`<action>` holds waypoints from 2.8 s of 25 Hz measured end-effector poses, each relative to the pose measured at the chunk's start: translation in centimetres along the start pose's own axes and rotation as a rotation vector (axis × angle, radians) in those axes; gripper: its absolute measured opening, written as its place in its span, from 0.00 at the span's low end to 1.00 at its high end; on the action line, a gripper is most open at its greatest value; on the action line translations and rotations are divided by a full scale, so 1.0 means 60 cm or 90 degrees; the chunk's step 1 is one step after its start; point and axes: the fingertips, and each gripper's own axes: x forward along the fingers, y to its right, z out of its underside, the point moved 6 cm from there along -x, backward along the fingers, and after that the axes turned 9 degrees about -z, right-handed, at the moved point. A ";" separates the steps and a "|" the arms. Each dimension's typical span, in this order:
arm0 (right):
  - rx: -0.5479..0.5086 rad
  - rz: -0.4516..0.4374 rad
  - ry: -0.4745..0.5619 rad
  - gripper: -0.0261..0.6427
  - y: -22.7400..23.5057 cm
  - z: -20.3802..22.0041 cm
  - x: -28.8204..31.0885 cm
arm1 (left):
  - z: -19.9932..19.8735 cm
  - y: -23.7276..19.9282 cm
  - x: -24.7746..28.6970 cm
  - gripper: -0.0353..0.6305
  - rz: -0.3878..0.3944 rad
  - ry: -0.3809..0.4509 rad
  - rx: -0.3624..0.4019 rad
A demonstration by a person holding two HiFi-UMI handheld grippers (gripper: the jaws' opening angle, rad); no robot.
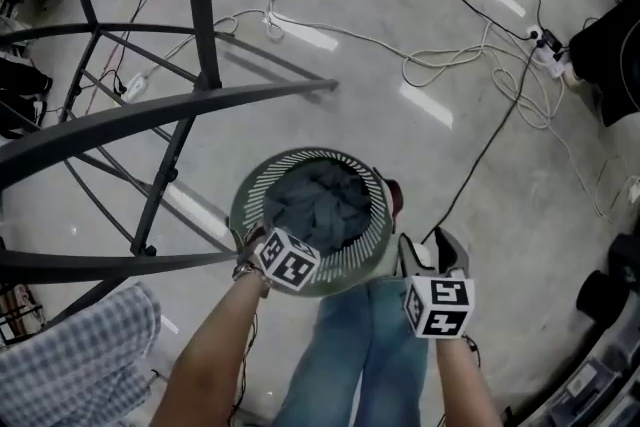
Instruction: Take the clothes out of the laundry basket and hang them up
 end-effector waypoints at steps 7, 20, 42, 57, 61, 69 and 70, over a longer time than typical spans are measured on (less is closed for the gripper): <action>-0.053 0.017 -0.011 0.42 0.063 0.041 0.041 | 0.022 0.021 0.119 0.52 -0.001 -0.045 0.019; -0.017 0.009 0.034 0.31 0.081 0.034 0.107 | 0.088 0.035 0.242 0.31 0.020 -0.115 -0.030; -0.071 -0.107 -0.020 0.24 -0.045 -0.090 -0.054 | 0.015 0.005 -0.068 0.10 -0.012 -0.006 -0.079; -0.133 -0.160 -0.031 0.22 -0.140 -0.259 -0.260 | -0.054 -0.035 -0.382 0.09 -0.005 0.056 -0.181; -0.188 -0.180 -0.050 0.22 -0.168 -0.291 -0.329 | -0.060 -0.034 -0.479 0.09 -0.018 0.080 -0.198; -0.305 -0.219 -0.042 0.20 -0.212 -0.373 -0.444 | -0.098 -0.074 -0.678 0.09 -0.047 0.152 -0.239; -0.314 -0.226 -0.041 0.19 -0.215 -0.382 -0.457 | -0.103 -0.079 -0.702 0.09 -0.049 0.158 -0.248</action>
